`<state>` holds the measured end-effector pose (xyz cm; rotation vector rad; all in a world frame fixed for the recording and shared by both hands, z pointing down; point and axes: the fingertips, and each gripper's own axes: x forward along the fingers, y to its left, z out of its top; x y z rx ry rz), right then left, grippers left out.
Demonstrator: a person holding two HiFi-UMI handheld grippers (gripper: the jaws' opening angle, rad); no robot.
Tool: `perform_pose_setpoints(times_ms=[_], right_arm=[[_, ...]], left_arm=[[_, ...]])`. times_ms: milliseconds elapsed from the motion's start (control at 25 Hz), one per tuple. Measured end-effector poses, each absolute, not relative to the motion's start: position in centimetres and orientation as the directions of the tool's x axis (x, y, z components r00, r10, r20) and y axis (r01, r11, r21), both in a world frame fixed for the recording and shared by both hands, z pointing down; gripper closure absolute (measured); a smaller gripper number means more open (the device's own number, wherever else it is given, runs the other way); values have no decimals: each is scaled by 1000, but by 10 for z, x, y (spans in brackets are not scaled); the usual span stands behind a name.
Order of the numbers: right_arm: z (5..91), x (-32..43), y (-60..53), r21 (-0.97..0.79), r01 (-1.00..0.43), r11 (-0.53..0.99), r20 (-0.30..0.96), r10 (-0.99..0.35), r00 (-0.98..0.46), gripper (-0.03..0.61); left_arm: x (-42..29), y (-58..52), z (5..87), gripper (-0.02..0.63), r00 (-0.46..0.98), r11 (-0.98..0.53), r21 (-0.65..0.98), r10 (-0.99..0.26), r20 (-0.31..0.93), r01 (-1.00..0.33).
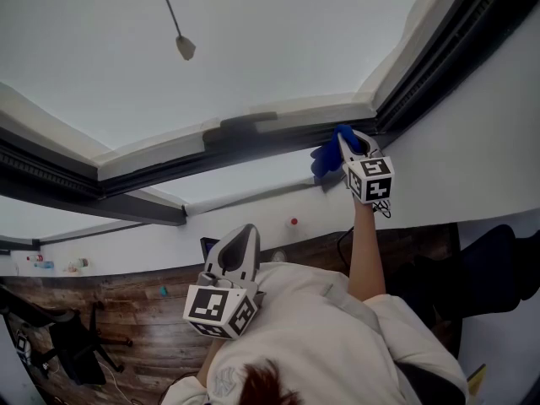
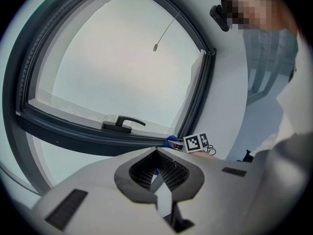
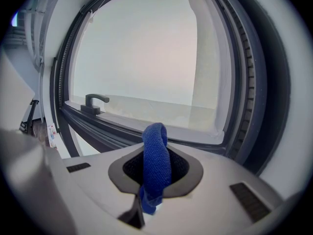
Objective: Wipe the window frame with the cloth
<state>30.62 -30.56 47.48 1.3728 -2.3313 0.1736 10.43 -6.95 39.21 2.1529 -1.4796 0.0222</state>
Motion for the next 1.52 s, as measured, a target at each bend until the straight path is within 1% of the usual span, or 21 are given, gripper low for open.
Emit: perform_pose_setpoints(times_ms=[640, 1520], right_arm=[[474, 318, -309, 114, -868, 483, 426, -813, -396, 529], [473, 353, -319, 140, -904, 403, 420, -851, -315, 529]], left_arm=[[104, -73, 390, 609, 401, -267, 405, -867, 294, -874], [103, -80, 393, 608, 399, -262, 407, -866, 300, -875]])
